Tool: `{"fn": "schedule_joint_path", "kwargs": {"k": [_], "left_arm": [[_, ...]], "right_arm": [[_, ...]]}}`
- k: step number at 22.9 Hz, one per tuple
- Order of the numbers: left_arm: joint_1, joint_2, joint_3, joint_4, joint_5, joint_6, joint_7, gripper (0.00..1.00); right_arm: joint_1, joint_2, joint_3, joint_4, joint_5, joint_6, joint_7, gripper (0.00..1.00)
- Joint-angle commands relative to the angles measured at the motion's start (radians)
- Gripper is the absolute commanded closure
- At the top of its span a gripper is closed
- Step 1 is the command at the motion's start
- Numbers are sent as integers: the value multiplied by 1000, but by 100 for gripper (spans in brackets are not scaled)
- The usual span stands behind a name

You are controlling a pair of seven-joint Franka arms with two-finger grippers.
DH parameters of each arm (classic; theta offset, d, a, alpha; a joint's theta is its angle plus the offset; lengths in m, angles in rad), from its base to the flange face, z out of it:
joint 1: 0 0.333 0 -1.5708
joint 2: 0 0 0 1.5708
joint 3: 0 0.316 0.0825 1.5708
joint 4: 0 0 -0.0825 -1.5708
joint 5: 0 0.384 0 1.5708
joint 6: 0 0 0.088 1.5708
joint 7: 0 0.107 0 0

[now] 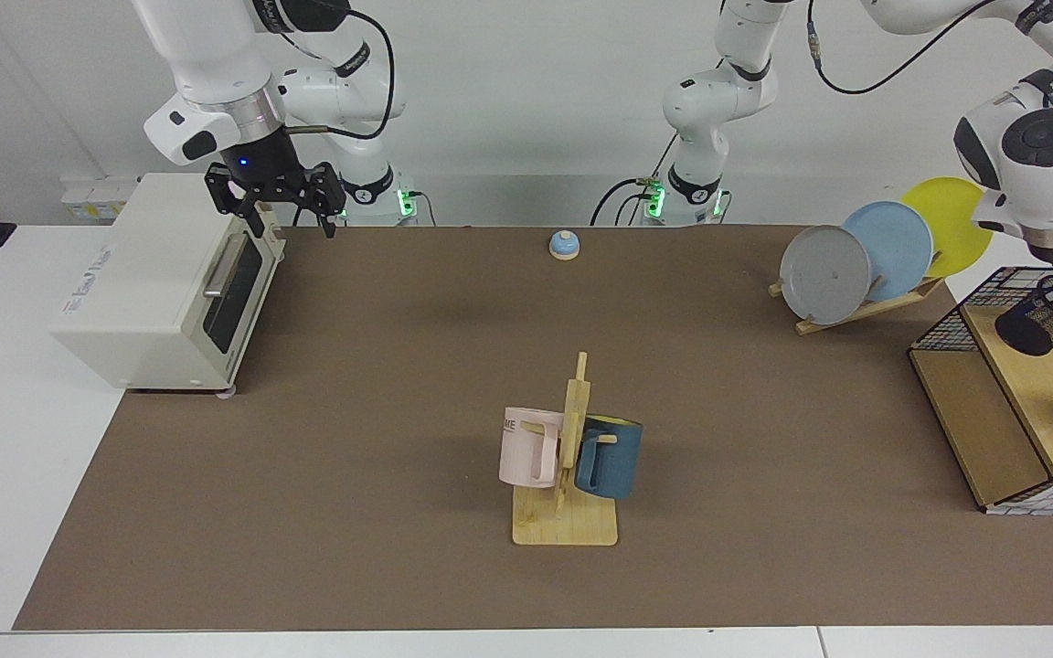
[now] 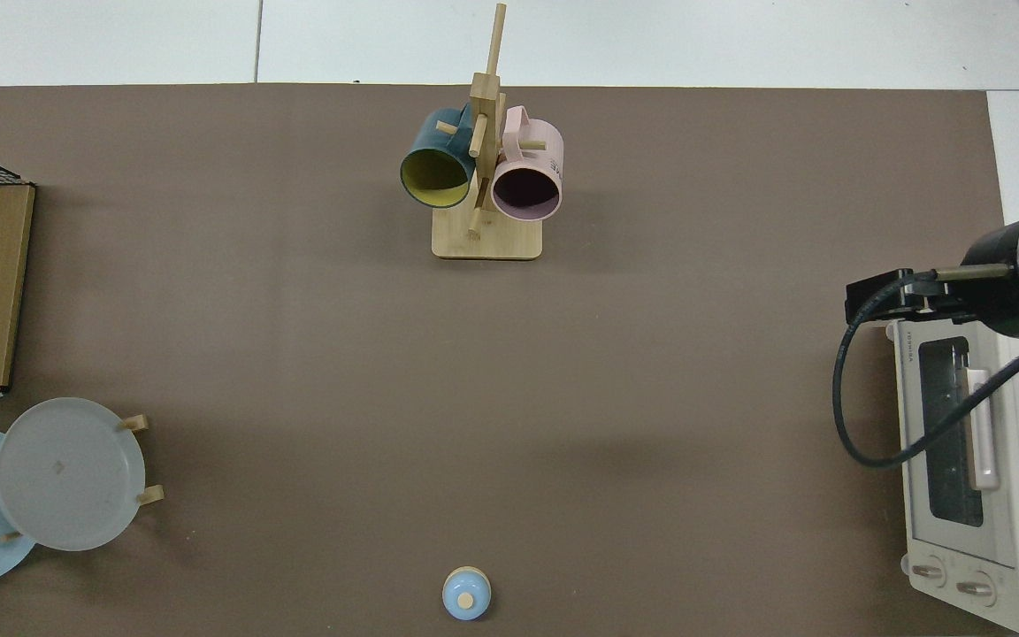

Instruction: Put markers into pen holder

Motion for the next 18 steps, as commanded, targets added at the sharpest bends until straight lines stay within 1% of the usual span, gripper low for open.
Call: {"fn": "schedule_joint_path", "kwargs": {"k": [1,7,15,17,18], "left_arm": [[14,-10,-6,-30,-22,29,12,100],[17,7,-6,-30,-23,46,10,100],[23,9,-4,-28,-23,51,10,100],[25,10,-4,-24,-23,52,15,78],[25,12,-4,-19,-22,52,15,61]], "right_arm": [[-6,-2,6,-5,7,19,14,0],[-6,-2,6,-5,6,19,14,0],[-6,-2,6,-5,7,19,14,0],[-6,-2,6,-5,7,19,14,0],[-6,-2,6,-5,7,19,14,0]]}}
